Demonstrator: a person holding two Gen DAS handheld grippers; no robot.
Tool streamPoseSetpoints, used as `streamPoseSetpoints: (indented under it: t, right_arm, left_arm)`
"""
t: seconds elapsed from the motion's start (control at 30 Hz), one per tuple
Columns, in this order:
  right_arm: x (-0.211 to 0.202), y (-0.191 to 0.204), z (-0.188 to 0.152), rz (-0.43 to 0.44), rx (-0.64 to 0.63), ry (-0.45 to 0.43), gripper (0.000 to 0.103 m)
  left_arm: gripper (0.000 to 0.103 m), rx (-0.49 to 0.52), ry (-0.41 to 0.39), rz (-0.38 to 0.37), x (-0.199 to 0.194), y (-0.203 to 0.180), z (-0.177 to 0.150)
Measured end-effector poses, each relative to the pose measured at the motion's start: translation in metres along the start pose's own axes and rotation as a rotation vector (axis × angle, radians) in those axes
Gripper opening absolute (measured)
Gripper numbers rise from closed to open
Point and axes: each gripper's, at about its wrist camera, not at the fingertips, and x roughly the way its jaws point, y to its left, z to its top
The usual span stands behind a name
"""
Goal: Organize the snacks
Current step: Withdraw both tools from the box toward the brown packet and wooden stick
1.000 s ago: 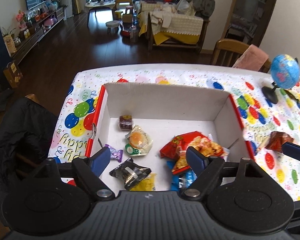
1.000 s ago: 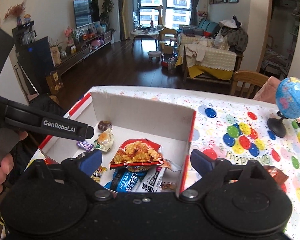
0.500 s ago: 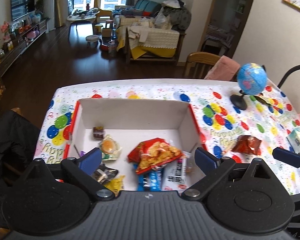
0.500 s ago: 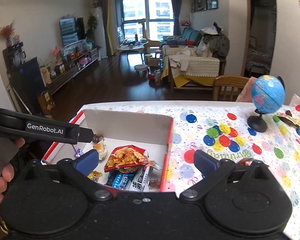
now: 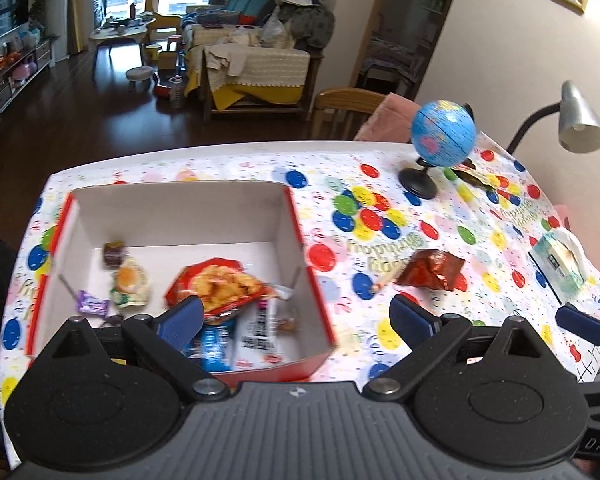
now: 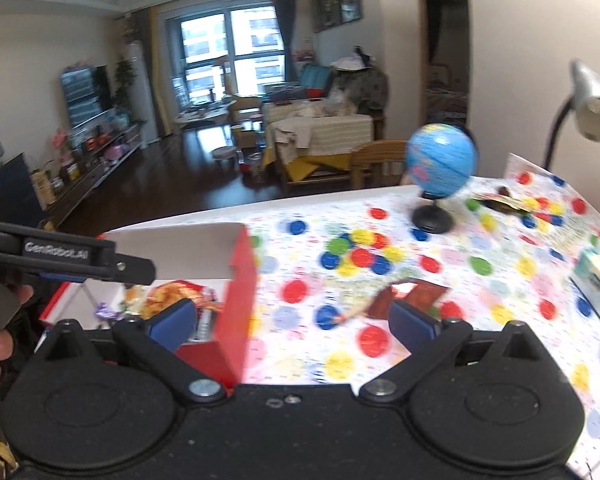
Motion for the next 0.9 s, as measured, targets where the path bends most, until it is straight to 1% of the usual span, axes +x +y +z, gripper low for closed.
streamPoseSetpoints:
  t: [0.2,0.4,0.6,0.67,0.83,0.9]
  right_arm:
    - [0.009,-0.038,-0.004,-0.048,0.046,-0.014,0.102]
    - [0.029,-0.079,-0.002,-0.053,0.075,0.011,0.102]
    - [0.058,-0.120,0.004,-0.038,0.092,0.054,0.101]
    - [0.070,-0.129,0.007,-0.023,0.074,0.067,0.101]
    - [0.106,-0.142,0.016,0.026,-0.030,0.124,0.100]
    - [0.121,-0.144,0.020,0.044,-0.074,0.146,0.099]
  left_arm:
    - [0.100,0.031,0.011,0.032,0.025,-0.040,-0.001]
    - [0.100,0.053,0.028,0.063,0.055,-0.076,0.001]
    - [0.100,0.040,0.047,0.100,0.088,-0.103,0.007]
    - [0.100,0.038,0.060,0.112,0.100,-0.111,0.008]
    - [0.100,0.029,0.111,0.127,0.131,-0.124,0.005]
    - [0.100,0.011,0.130,0.154,0.142,-0.126,0.003]
